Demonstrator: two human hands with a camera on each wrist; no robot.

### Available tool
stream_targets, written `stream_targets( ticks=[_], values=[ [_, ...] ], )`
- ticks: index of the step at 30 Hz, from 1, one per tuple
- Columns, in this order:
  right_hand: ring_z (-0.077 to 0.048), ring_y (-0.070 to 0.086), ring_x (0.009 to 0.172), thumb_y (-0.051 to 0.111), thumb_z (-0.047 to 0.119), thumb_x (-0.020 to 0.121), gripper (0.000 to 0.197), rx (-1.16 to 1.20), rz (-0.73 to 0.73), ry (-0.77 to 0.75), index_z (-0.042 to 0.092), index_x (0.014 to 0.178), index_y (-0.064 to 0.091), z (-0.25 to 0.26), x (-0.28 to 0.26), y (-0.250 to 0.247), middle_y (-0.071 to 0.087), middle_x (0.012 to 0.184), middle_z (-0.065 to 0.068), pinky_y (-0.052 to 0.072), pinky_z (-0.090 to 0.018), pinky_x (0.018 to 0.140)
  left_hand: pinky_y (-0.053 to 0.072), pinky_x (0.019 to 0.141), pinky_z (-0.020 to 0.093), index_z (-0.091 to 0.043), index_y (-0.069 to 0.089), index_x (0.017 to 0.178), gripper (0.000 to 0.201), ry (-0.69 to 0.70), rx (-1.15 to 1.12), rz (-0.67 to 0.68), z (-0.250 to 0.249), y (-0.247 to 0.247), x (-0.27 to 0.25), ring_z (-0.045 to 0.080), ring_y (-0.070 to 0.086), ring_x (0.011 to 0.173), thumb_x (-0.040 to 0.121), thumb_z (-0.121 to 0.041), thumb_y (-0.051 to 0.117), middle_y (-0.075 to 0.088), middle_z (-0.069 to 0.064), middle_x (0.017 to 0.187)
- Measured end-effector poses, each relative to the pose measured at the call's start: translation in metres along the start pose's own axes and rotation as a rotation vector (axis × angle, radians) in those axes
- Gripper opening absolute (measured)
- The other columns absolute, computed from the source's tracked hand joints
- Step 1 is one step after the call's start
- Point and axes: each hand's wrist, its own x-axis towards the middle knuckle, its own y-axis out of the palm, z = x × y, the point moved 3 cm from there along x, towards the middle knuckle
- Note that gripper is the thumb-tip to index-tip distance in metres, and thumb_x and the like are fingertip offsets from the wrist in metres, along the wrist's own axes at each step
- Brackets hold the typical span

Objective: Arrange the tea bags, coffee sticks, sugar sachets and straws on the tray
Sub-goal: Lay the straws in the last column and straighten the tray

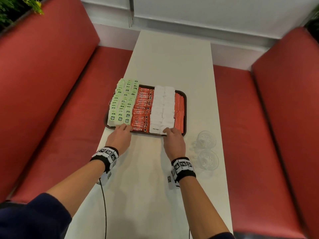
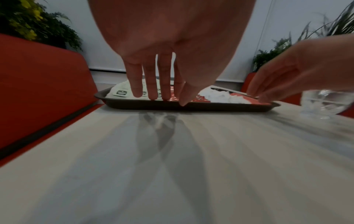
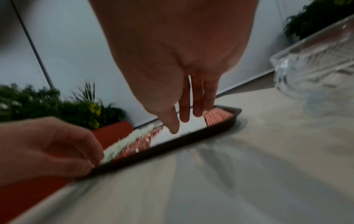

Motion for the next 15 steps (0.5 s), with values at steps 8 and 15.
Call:
stream_targets(
  ticks=[8, 15],
  values=[
    [-0.012, 0.062, 0.105, 0.068, 0.019, 0.103, 0.023, 0.323, -0.407, 0.165, 0.024, 0.125, 0.07, -0.065, -0.066, -0.112, 0.071, 0.117, 0.009, 0.046, -0.029, 0.091, 0.055, 0.097, 0.04, -0.021, 0.066, 0.124, 0.019, 0.267, -0.341, 0.143, -0.093, 0.026, -0.046, 0.013, 0.062, 0.107, 0.108, -0.029, 0.061, 0.067, -0.006, 0.119],
    [-0.011, 0.071, 0.106, 0.079, 0.004, 0.093, 0.057, 0.418, -0.037, 0.423, 0.027, 0.142, 0.059, -0.198, -0.07, -0.131, 0.072, 0.126, 0.012, 0.056, -0.023, 0.089, 0.057, 0.093, 0.035, -0.025, 0.059, 0.136, 0.035, 0.367, -0.546, 0.4, -0.19, 0.063, -0.048, 0.014, 0.067, 0.098, 0.106, -0.043, 0.064, 0.067, -0.004, 0.118]
  ],
)
